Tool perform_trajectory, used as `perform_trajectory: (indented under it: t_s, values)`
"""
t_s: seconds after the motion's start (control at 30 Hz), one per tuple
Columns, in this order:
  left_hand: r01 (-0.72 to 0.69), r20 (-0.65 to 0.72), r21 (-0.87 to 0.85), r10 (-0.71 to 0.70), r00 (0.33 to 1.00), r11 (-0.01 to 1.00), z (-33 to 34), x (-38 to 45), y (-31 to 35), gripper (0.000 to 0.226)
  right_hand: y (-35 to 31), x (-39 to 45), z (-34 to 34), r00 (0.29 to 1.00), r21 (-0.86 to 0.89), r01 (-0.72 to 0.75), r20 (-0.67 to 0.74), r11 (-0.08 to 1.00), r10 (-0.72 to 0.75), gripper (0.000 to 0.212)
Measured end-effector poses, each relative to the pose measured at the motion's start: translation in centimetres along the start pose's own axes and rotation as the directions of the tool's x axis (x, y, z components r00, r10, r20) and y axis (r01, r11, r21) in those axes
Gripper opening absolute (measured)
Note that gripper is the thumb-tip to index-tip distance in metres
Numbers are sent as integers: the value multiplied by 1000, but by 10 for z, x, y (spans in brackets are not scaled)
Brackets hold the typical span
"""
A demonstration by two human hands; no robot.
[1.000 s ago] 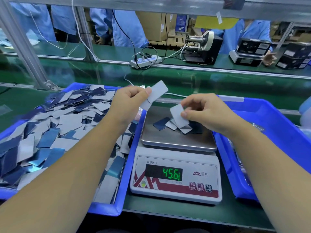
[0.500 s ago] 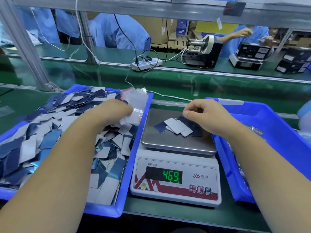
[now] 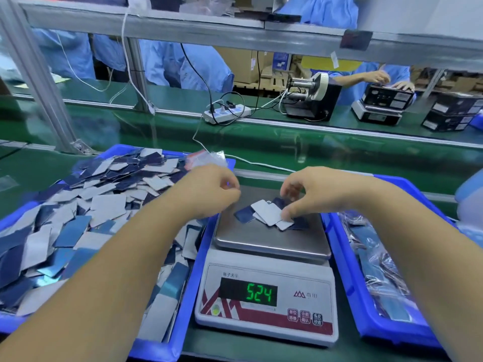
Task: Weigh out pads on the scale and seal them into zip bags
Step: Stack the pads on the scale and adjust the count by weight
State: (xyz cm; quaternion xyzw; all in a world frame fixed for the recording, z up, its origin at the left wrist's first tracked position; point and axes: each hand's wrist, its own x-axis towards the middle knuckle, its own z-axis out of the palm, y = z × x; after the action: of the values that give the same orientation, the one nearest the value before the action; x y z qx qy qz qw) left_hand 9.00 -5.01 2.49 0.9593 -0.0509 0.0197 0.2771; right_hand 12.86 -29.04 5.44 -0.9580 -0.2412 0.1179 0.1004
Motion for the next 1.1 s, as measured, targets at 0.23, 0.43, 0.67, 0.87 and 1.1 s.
perform_trajectory:
  t_s: [0.23, 0.43, 0.67, 0.87, 1.1]
  values:
    - [-163, 347, 201, 86, 934, 966, 6, 4, 32, 31, 6, 5, 8, 1000, 162, 8, 7, 987, -9, 43]
    - [-113, 396, 312, -21, 918, 943, 0, 14, 45, 55, 1, 3, 17, 999, 165, -20, -46, 986, 28, 46]
    - [-35, 391, 222, -56, 919, 974, -3, 16, 42, 37, -2, 4, 20, 997, 258, -77, 0, 963, 79, 44]
    - [58, 368, -59, -32, 929, 997, -3, 14, 23, 25, 0, 5, 21, 994, 344, -108, 36, 933, 102, 45]
    - [152, 287, -340, -51, 957, 928, -10, 18, 4, 18, 4, 5, 24, 999, 470, -43, 8, 882, 45, 35]
